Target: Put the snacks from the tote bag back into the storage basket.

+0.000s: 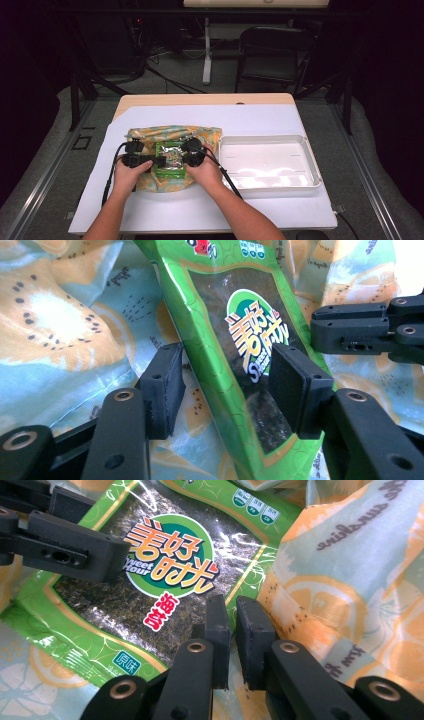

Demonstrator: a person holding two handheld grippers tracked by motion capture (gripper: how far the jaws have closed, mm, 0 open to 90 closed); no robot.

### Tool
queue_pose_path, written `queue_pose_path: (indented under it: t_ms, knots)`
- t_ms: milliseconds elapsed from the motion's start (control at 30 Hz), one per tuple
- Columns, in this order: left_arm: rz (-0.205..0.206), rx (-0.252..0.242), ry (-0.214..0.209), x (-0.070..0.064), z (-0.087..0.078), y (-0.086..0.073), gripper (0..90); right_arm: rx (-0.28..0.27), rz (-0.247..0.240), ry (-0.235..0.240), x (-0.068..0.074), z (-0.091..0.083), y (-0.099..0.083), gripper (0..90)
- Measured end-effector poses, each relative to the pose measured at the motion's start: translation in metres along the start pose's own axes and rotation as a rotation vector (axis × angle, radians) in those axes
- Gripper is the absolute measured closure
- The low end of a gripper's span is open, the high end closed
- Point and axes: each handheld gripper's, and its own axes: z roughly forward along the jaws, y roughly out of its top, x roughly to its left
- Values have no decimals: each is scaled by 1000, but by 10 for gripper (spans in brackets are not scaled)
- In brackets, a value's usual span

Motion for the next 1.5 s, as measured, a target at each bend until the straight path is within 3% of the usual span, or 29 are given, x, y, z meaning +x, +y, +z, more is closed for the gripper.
queue_pose_path:
  t_ms: [400,1200,1500]
  knots:
    - [-10,-3,-23,0,2,0,490,-6,13,2,-1,0,-1,843]
    - [-28,-65,-82,-2,-7,1,608,-11,25,4,-3,1,-4,835]
    - [-26,-80,-77,-5,-8,0,626,-3,15,8,-5,0,-4,825]
